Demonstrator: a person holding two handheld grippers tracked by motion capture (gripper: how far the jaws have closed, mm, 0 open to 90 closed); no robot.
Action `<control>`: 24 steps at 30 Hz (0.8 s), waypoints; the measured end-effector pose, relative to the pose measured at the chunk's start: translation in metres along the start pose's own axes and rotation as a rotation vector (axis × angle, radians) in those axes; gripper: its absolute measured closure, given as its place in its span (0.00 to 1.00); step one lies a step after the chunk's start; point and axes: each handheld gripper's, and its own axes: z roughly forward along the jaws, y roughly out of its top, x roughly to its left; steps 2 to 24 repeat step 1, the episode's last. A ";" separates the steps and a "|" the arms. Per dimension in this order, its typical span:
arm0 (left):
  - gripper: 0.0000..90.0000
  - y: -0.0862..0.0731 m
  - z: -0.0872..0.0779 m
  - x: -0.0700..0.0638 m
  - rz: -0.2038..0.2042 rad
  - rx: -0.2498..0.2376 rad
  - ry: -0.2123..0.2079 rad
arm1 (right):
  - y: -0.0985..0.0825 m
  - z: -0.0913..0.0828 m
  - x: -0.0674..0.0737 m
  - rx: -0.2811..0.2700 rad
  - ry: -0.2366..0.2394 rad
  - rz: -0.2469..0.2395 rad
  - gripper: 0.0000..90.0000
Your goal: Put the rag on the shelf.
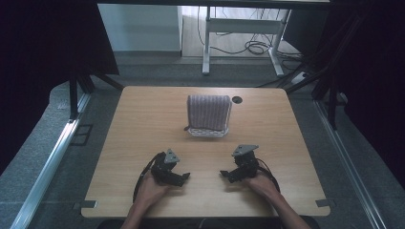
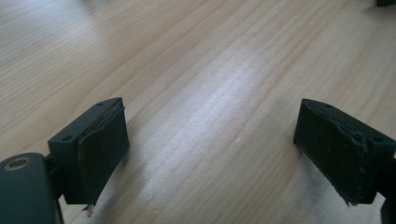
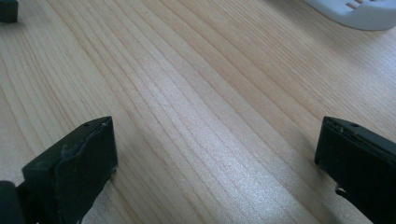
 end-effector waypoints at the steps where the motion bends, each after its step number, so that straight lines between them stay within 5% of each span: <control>1: 0.11 0.000 0.000 0.000 0.000 0.000 0.000 | 0.000 0.000 0.000 0.000 0.000 0.000 0.00; 24: 0.11 0.000 0.000 0.000 0.000 0.000 0.000 | 0.000 0.000 0.000 0.000 0.000 0.000 0.00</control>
